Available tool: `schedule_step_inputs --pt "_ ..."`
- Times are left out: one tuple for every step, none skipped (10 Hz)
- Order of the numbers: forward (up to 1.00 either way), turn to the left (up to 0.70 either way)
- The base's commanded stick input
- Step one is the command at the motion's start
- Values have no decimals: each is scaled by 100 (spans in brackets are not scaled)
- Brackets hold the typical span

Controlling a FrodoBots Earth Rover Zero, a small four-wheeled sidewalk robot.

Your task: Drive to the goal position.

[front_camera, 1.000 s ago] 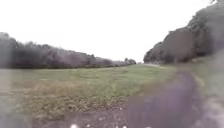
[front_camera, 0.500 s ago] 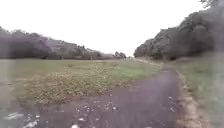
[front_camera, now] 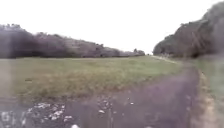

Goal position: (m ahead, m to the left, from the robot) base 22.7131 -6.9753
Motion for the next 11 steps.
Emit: schedule_step_inputs --pt "5 1" --pt "5 0" --pt "6 0" --pt "6 0" --pt "6 0" --pt "15 -29" --pt "16 -30" --pt "16 -31" --pt "16 -32" --pt "16 -32" --pt "17 -33"
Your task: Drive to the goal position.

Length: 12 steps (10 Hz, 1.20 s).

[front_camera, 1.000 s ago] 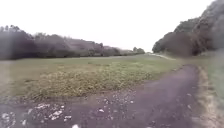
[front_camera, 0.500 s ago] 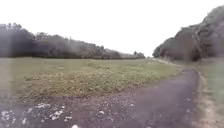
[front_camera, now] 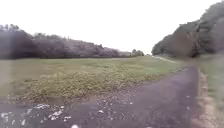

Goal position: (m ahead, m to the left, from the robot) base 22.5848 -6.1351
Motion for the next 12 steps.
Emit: schedule_step_inputs --pt "17 -33" --pt "17 -33" --pt "16 -32" --pt "17 -33" --pt "16 -32" --pt "16 -32" --pt "17 -33" --pt "17 -33" --pt "16 -32" --pt "17 -33" --pt "17 -33" --pt "16 -32"
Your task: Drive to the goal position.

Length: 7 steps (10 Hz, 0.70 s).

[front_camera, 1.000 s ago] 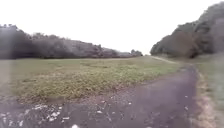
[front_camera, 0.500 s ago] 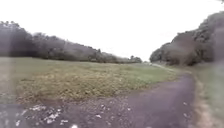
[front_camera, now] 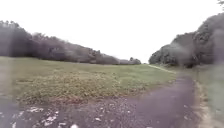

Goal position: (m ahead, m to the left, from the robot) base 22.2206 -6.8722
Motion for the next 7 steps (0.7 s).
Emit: schedule_step_inputs --pt "16 -32" --pt "16 -32" --pt "16 -32" --pt "16 -32" --pt "16 -32" --pt "17 -34" --pt "18 -35"
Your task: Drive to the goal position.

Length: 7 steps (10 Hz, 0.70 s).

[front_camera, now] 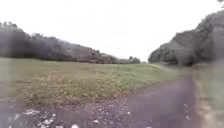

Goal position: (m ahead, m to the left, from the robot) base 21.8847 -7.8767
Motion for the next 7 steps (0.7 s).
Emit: schedule_step_inputs --pt "22 -42" --pt "23 -45" --pt "57 -51" --pt "64 -42" --pt "70 -34" --pt "70 -34" --pt "70 -34"
